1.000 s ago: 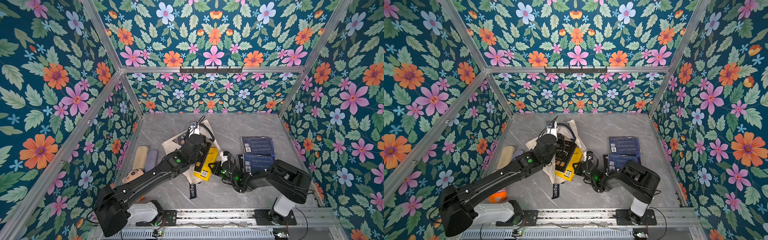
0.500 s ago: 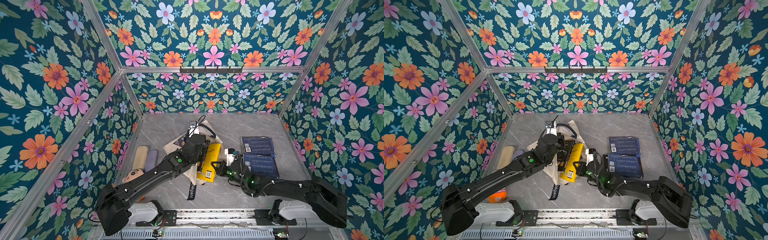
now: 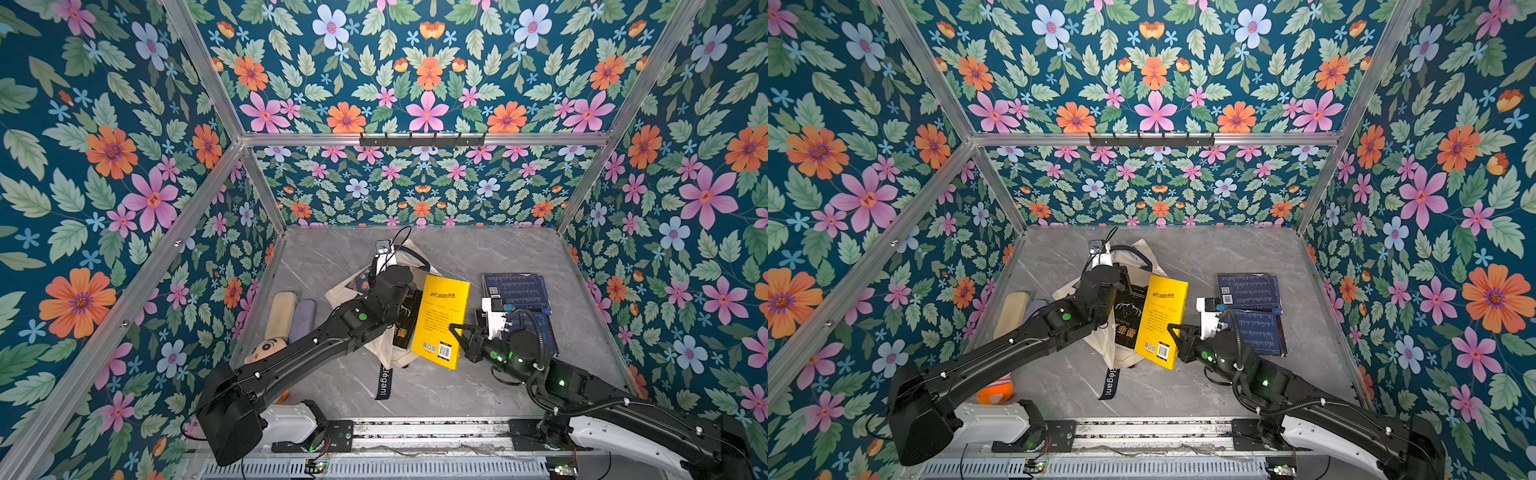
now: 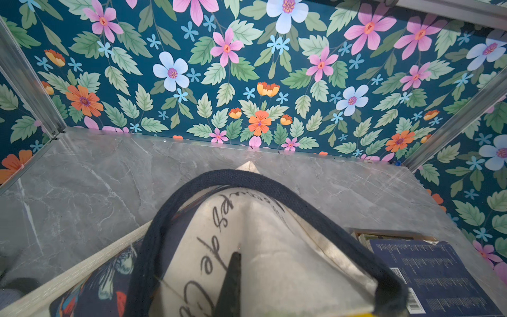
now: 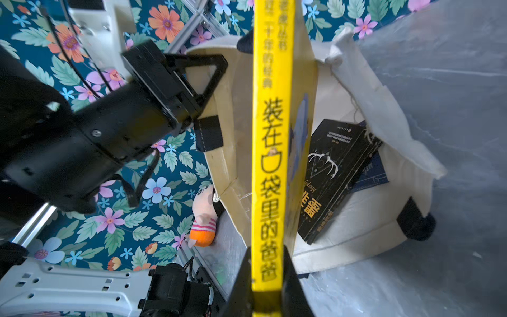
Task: Take out the books from the canvas bag
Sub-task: Pick up the book from the canvas bag, then place the book on the book.
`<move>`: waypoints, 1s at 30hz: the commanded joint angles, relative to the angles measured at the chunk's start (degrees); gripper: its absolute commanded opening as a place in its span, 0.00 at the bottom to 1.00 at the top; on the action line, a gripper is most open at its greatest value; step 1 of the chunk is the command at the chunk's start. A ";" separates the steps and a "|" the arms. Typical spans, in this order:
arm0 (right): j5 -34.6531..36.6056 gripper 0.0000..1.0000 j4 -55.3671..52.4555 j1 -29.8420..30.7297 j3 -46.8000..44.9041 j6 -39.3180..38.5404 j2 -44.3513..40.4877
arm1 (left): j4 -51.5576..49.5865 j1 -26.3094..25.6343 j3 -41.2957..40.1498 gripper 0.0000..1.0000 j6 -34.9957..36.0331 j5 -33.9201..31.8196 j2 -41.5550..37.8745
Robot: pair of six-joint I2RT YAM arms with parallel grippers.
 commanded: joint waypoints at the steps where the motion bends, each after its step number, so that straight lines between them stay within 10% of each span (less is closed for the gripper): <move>1: 11.82 0.00 -6.38 0.00 0.70 -0.43 -5.96 | -0.58 0.58 0.57 0.00 -1.14 -1.77 0.03; 10: 36.88 0.00 -22.37 -0.06 0.17 5.96 -20.40 | -0.75 0.80 0.40 0.00 -1.18 -1.14 -0.10; 17: 48.99 0.00 -14.33 -0.21 -11.00 7.84 -28.73 | -0.75 0.80 0.24 0.00 -1.34 -0.78 -0.19; 30: 50.82 0.00 -15.47 -5.62 -22.67 24.10 -32.69 | -0.58 0.74 0.31 0.00 -1.14 -0.10 0.04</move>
